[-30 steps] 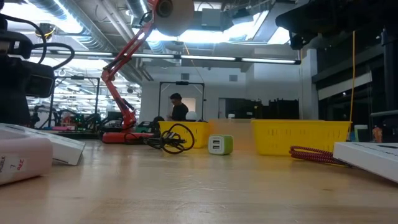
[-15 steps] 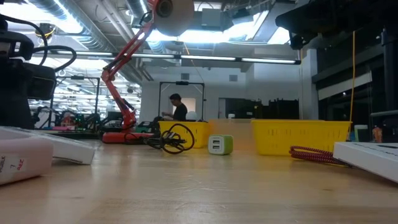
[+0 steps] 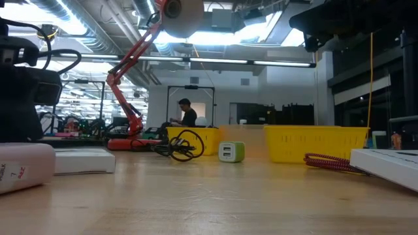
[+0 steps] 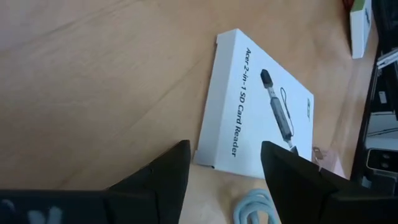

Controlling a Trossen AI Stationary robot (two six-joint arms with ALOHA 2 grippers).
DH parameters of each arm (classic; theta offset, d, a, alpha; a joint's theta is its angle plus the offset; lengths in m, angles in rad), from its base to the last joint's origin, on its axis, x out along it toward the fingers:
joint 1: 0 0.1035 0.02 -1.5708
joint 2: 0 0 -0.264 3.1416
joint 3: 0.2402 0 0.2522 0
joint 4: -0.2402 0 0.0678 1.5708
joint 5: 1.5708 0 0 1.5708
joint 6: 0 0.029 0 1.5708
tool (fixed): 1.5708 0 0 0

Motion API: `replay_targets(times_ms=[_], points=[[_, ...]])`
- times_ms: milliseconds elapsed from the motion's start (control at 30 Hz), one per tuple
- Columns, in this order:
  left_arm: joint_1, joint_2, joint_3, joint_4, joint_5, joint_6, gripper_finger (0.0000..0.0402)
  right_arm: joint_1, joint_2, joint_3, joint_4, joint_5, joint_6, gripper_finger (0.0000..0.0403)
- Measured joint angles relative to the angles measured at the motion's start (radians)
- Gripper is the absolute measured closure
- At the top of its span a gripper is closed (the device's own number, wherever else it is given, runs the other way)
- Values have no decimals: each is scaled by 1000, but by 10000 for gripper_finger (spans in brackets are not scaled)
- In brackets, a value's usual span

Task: Pick and place items into bin
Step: Put the left white box into the orange bin

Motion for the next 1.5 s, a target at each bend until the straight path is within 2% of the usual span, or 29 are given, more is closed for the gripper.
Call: replay_targets(times_ms=[233,600,1300,1500], points=[[0,13,2,0,2,-4,234,0,0,0,0,0,-1,402],[0,15,-1,45,19,31,232,0,0,0,0,0,-1,402],[0,14,0,29,17,33,234,0,0,0,0,0,-1,402],[0,21,1,9,15,35,255,0,0,0,0,0,0,402]])
